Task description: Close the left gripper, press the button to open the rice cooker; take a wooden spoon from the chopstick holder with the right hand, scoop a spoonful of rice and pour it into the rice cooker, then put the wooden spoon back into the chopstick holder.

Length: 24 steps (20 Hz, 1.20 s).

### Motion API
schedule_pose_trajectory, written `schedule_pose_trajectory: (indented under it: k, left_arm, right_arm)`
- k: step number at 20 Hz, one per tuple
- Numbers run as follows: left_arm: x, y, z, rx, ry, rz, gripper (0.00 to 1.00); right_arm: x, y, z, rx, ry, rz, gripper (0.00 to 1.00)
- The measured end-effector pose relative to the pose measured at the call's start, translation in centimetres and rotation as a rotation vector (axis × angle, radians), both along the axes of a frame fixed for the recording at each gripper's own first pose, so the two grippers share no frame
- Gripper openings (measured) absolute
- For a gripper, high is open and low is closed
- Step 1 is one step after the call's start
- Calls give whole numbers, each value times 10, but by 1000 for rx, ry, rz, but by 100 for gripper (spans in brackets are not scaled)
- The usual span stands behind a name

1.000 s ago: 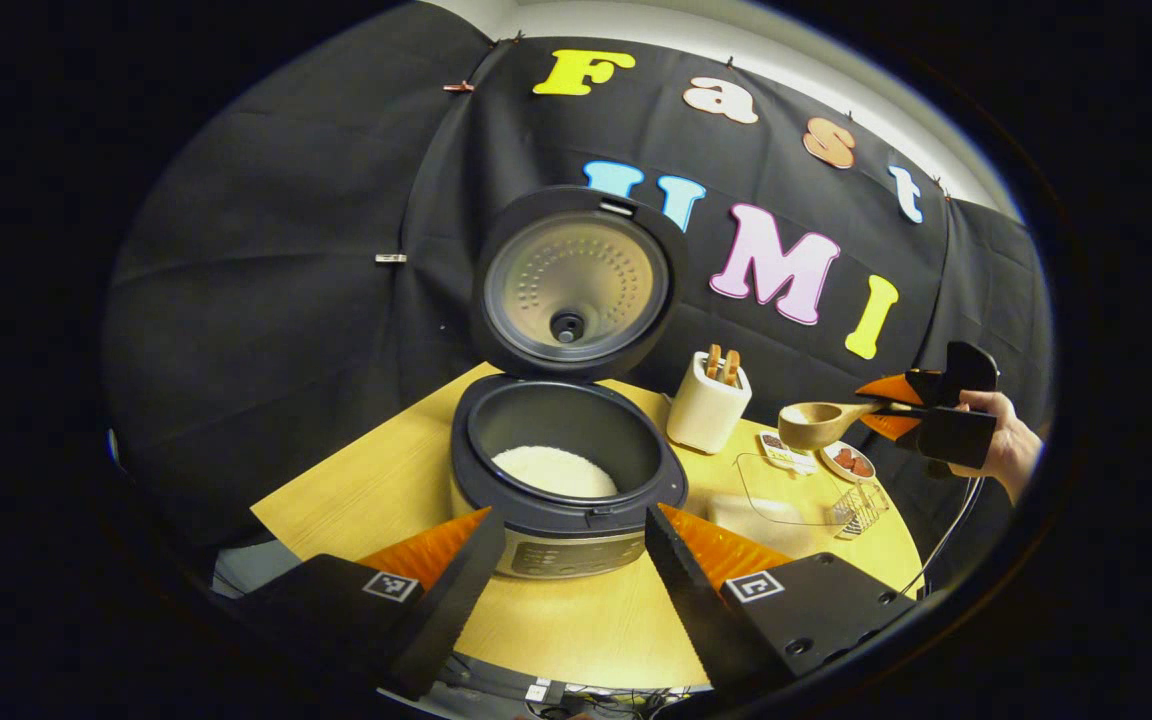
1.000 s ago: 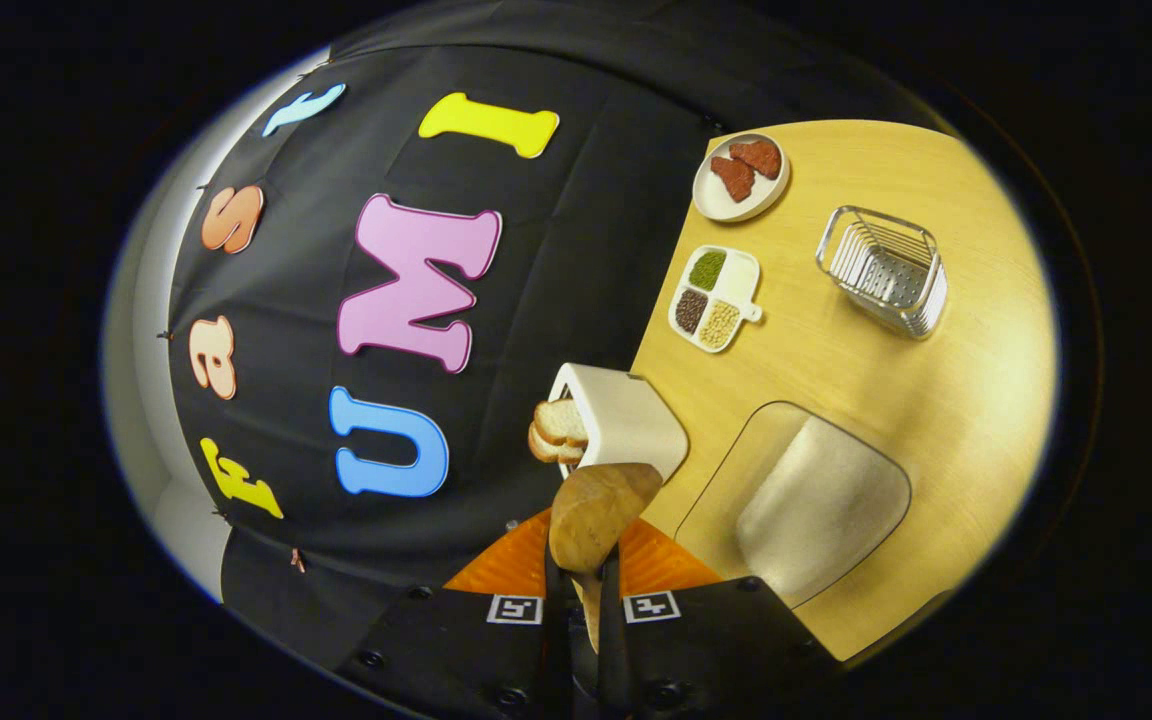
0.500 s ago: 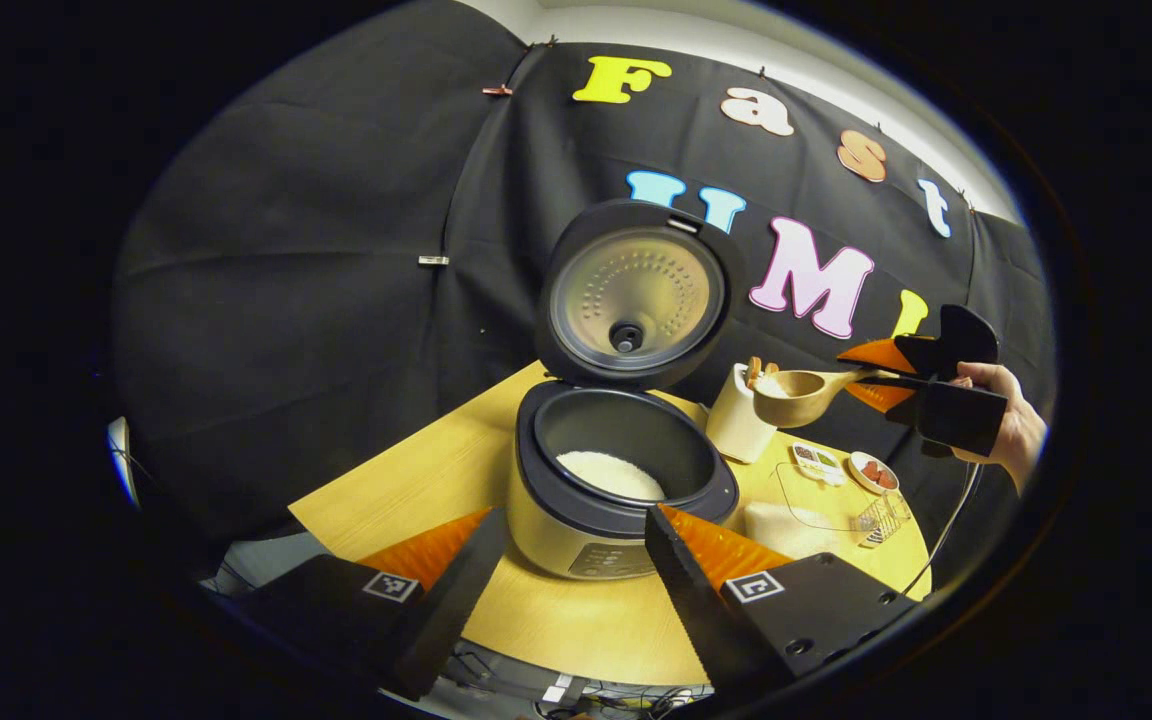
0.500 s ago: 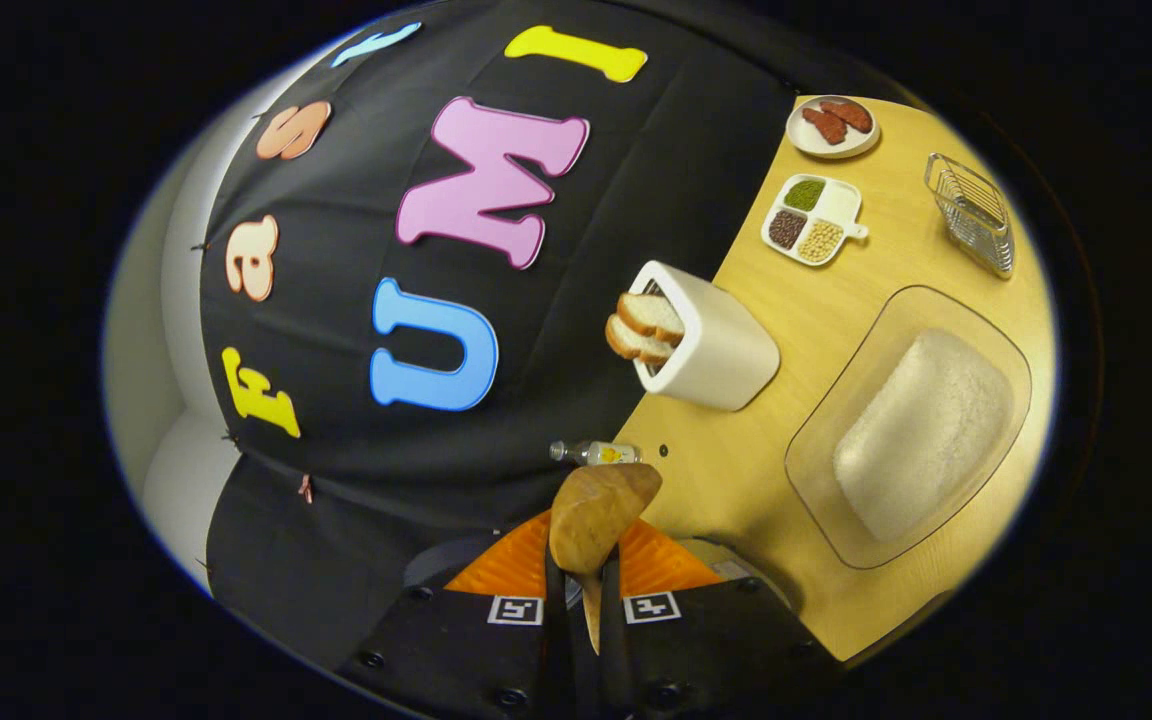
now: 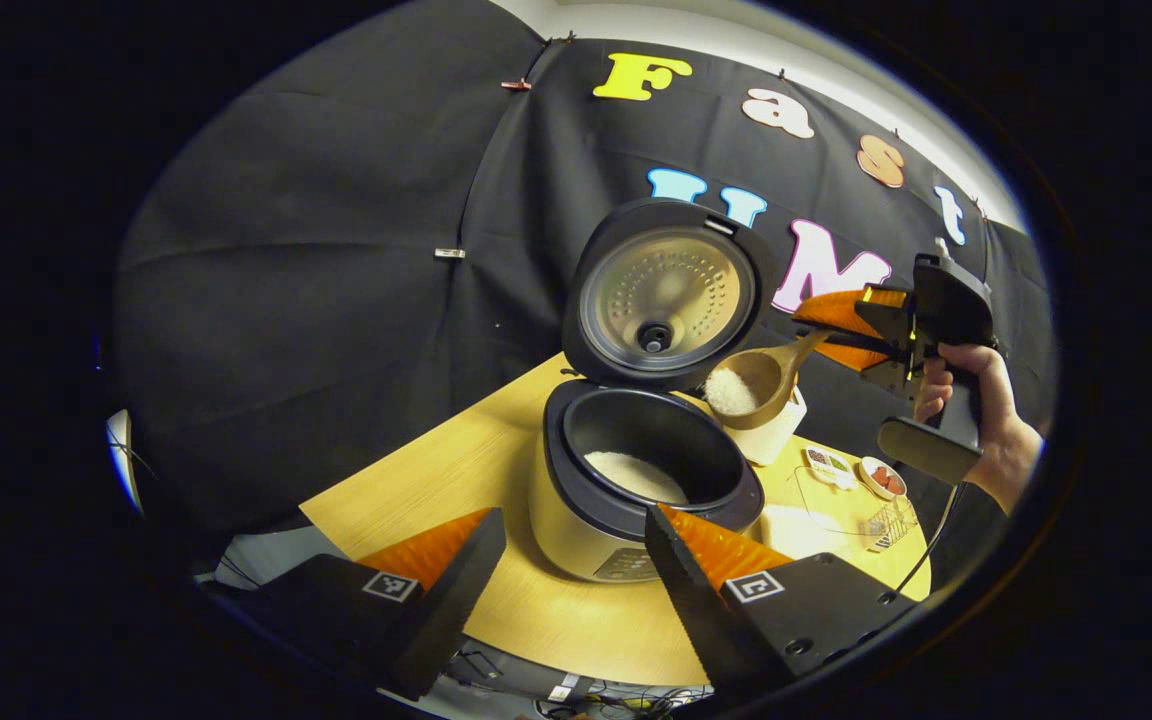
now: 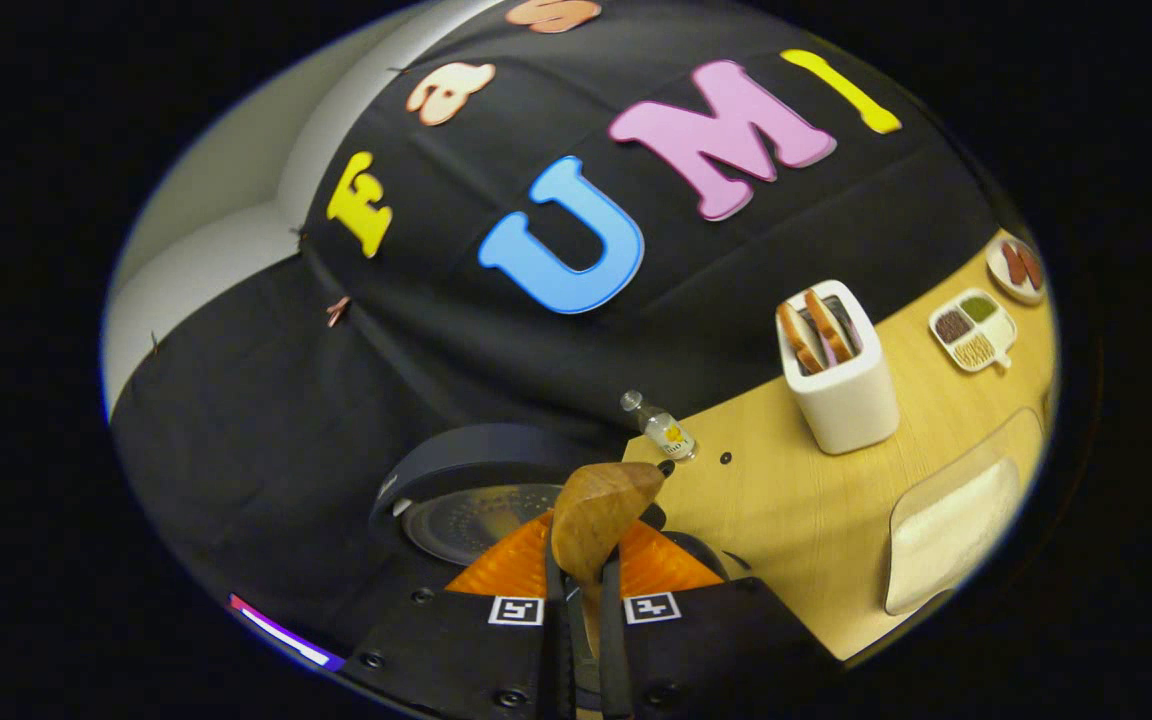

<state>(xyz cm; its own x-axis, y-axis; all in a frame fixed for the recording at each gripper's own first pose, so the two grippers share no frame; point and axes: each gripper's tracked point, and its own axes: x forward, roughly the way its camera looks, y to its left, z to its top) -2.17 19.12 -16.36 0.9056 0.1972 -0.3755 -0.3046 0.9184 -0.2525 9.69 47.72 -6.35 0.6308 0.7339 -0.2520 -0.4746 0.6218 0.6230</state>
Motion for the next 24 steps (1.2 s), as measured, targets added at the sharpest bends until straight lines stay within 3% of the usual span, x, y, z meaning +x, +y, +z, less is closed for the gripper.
schedule_pose_trajectory:
  k: [4,6,18,24]
  left_arm:
    - [1,6,-4,12,14,12,92]
    - [1,7,-6,14,19,11,95]
    - [9,20,-4,34,10,8,96]
    - [8,24,-2,62,11,14,96]
  right_arm:
    - [-16,33,-1,-153,-238,152,14]
    - [-22,44,2,-195,-325,210,14]
    - [-51,63,-28,-386,-623,425,14]
    - [-95,71,-51,-464,-763,588,14]
